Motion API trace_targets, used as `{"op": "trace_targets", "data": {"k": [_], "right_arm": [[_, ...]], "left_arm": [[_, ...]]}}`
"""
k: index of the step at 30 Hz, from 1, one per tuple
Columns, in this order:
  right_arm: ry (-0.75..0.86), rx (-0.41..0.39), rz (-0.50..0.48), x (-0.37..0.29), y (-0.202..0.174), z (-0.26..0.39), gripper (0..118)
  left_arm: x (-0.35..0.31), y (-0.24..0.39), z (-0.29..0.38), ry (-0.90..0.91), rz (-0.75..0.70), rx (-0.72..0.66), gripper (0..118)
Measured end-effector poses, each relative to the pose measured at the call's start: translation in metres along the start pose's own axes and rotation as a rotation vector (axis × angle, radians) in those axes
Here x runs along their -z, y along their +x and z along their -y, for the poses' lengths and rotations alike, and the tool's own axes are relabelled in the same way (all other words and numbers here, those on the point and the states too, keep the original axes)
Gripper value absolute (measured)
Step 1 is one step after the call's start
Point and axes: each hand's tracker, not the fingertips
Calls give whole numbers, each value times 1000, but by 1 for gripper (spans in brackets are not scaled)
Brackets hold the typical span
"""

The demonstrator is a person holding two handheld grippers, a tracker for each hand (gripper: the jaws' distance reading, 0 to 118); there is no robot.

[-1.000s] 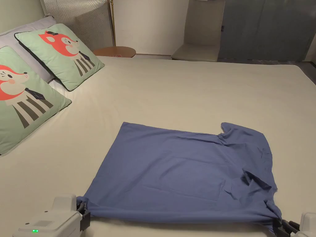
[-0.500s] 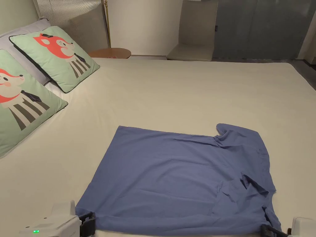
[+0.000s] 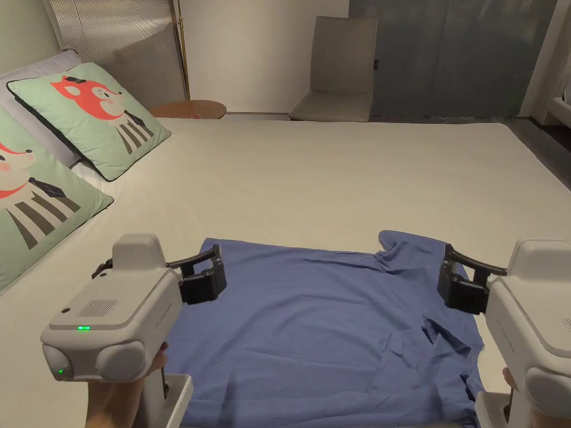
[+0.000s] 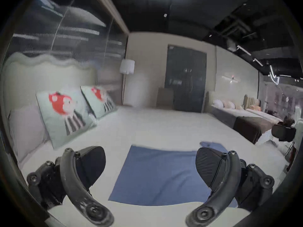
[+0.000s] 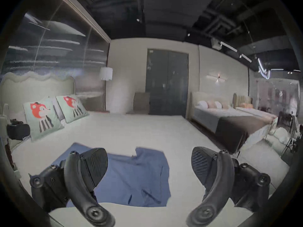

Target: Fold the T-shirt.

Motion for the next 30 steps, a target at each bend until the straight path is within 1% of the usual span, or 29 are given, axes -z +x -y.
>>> {"op": "trace_targets", "data": {"k": [3, 4, 5, 6, 8, 9, 10, 11, 13, 15, 19, 22, 25, 29, 30], "right_arm": [[46, -6, 26, 1, -6, -7, 106], [59, -2, 31, 1, -7, -8, 101], [74, -3, 37, 0, -8, -9, 94], [81, -6, 40, -1, -10, -10, 84], [93, -14, 48, -1, -12, -11, 49], [99, -17, 52, -1, -12, -10, 29], [105, -25, 55, 0, -12, -9, 3], [106, -33, 65, 3, -12, -8, 1], [105, -34, 60, 3, -9, -8, 1], [95, -17, 53, 3, -9, -8, 1], [90, -23, 50, 13, -9, -9, 1], [83, -26, 42, 26, -10, -10, 1], [70, -38, 32, 49, -10, -9, 1], [47, -47, 25, 79, -12, -10, 1], [40, -46, 23, 87, -11, -9, 1]], "left_arm": [[0, 16, -7, 67, -27, 44, 108], [2, 18, -7, 75, -23, 50, 107], [1, 21, -7, 85, -24, 54, 102], [0, 25, -7, 98, -19, 57, 93], [2, 27, -4, 101, -10, 63, 48], [4, 29, -3, 101, -8, 61, 19], [5, 29, -1, 99, -1, 57, 1], [6, 30, 1, 98, 6, 49, 0], [11, 27, 4, 62, 29, 46, 0], [15, 28, 9, 59, 15, 46, 0], [36, 22, 8, 1, 24, 51, 0], [68, 11, 3, -86, 34, 18, 0], [115, -3, -3, -216, 45, 17, 0], [179, -21, -8, -350, 97, -45, 0], [198, -27, -8, -395, 113, -77, 0]]}}
